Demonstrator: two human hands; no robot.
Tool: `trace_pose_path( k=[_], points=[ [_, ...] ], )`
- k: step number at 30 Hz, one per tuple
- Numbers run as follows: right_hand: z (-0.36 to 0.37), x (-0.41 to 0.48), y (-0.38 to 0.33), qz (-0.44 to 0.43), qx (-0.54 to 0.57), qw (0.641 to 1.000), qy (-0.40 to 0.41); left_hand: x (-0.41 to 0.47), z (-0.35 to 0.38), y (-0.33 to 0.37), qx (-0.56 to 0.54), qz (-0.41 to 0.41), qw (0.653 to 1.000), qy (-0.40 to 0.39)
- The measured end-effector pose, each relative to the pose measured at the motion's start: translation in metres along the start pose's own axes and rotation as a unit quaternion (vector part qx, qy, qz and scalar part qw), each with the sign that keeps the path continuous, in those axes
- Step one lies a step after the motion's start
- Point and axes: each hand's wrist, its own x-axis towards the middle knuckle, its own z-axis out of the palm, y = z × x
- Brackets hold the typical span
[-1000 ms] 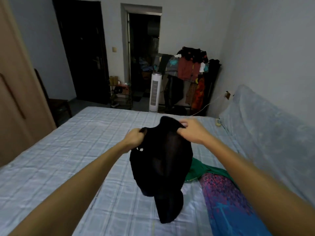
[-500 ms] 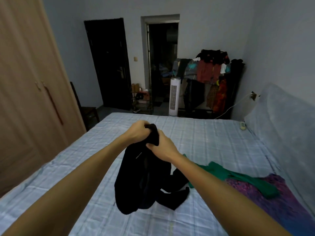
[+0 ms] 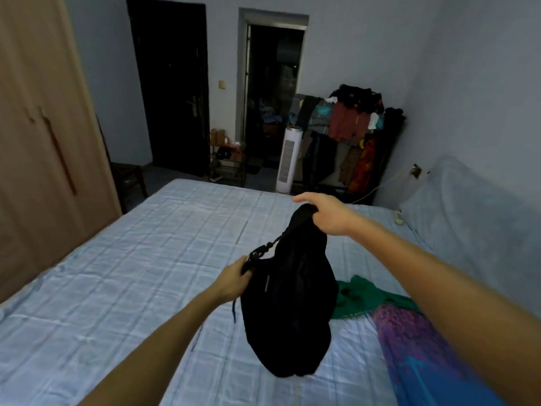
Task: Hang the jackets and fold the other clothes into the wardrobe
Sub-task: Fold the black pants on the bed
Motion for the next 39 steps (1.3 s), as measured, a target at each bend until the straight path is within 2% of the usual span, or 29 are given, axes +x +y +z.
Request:
trace_pose_path(
  k=[2,5,7,9,12,15,17,20,22,24,28,31,36,39],
  points=[
    [0.002,0.0,0.011,0.018,-0.045,0.999,-0.01,0.009,-0.011,-0.012,-0.046,0.0,0.999,0.025],
    [0.01,-0.007,0.037,0.052,-0.131,0.987,-0.082,0.026,-0.04,-0.025,-0.105,0.032,0.993,0.03],
    [0.017,-0.021,0.057,0.084,-0.114,0.984,-0.107,0.035,-0.06,-0.035,-0.116,0.059,0.991,-0.008],
    [0.027,-0.035,0.075,0.129,-0.036,0.987,-0.089,0.04,-0.08,-0.044,-0.095,0.077,0.991,-0.059],
    [0.046,-0.041,0.088,0.17,0.062,0.983,-0.022,0.045,-0.098,-0.046,-0.03,0.119,0.984,-0.128],
    [0.061,-0.037,0.091,0.18,0.093,0.974,0.098,0.047,-0.1,-0.034,0.049,0.153,0.981,-0.113],
    [0.059,-0.033,0.088,0.188,0.101,0.963,0.161,0.043,-0.1,-0.026,0.093,0.155,0.974,-0.134],
    [0.044,-0.027,0.082,0.191,0.141,0.959,0.155,0.03,-0.1,-0.019,0.19,0.194,0.942,-0.199],
    [0.035,-0.024,0.076,0.186,0.161,0.962,0.119,0.025,-0.097,-0.027,0.294,0.226,0.905,-0.207],
    [0.028,-0.021,0.074,0.169,0.135,0.973,0.083,0.026,-0.093,-0.043,0.369,0.224,0.881,-0.196],
    [0.016,-0.011,0.07,0.163,0.107,0.98,0.024,0.039,-0.104,-0.06,0.376,0.199,0.898,-0.11],
    [0.017,0.001,0.066,0.145,0.126,0.977,0.097,0.048,-0.101,-0.055,0.379,0.225,0.893,-0.093],
    [0.006,0.021,0.044,0.053,0.125,0.978,0.157,0.055,-0.046,-0.04,0.258,0.175,0.944,-0.104],
    [-0.009,0.02,0.034,-0.013,0.061,0.981,0.183,0.055,-0.002,-0.019,0.19,0.174,0.957,-0.134]
  ],
)
